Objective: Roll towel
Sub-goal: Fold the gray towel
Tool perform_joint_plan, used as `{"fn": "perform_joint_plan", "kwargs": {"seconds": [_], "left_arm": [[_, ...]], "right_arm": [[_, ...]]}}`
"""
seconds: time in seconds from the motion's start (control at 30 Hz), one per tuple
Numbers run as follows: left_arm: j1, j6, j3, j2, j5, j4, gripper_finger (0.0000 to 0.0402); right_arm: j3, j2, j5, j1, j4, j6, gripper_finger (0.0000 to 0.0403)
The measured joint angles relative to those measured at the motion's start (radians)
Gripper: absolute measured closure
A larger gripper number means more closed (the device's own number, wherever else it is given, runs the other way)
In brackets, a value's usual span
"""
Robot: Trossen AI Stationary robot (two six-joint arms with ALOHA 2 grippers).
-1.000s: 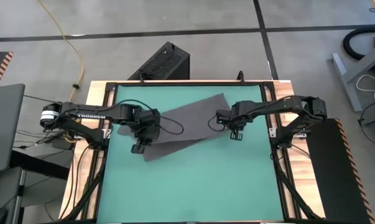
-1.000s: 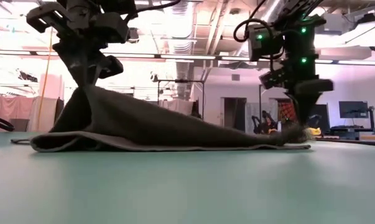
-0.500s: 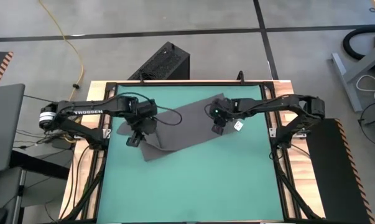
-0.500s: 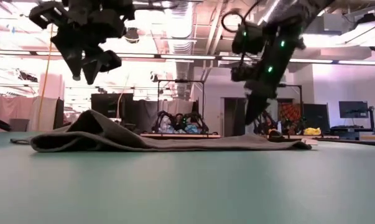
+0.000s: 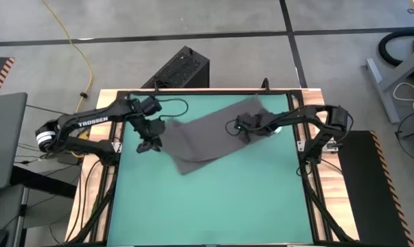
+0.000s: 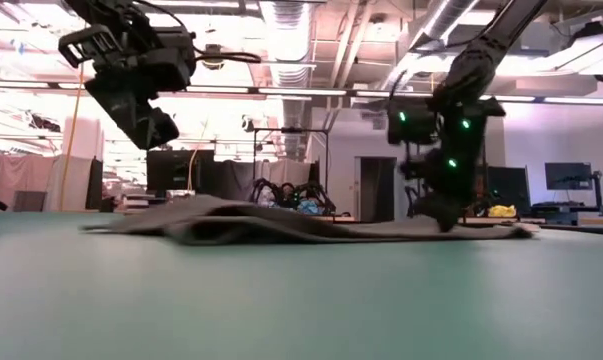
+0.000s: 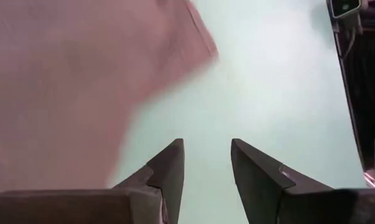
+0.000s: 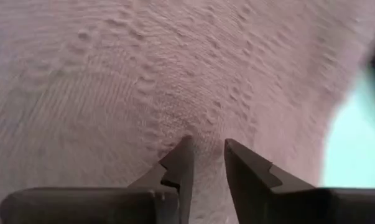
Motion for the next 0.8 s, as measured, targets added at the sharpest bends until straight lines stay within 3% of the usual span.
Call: {"fn": "perform_joint_plan", "kwargs": {"seconds": [0.1, 0.27, 0.47, 0.6, 0.8], "left_arm": [[-0.057, -0.031, 0.000, 0.000, -0.001, 0.026, 0.0288], [-0.173, -0.087, 0.000, 0.000, -0.010, 0.118, 0.0292], [-0.346, -0.170, -0.059, 0.022, -0.109, 0.422, 0.0292], [-0.463, -0.192, -0.111, 0.063, -0.268, 0.656, 0.0292], [-0.599, -0.148, -0.111, 0.140, -0.567, 0.883, 0.0289]], "right_arm": [[0.009, -0.031, 0.048, -0.007, -0.120, 0.106, 0.0296], [0.054, -0.132, 0.027, 0.024, -0.125, 0.096, 0.0300], [0.086, -0.249, -0.024, 0.124, -0.065, 0.075, 0.0301], [0.078, -0.274, -0.190, 0.223, 0.008, -0.028, 0.0301], [0.077, -0.234, -0.195, 0.355, -0.025, -0.156, 0.0299]]}}
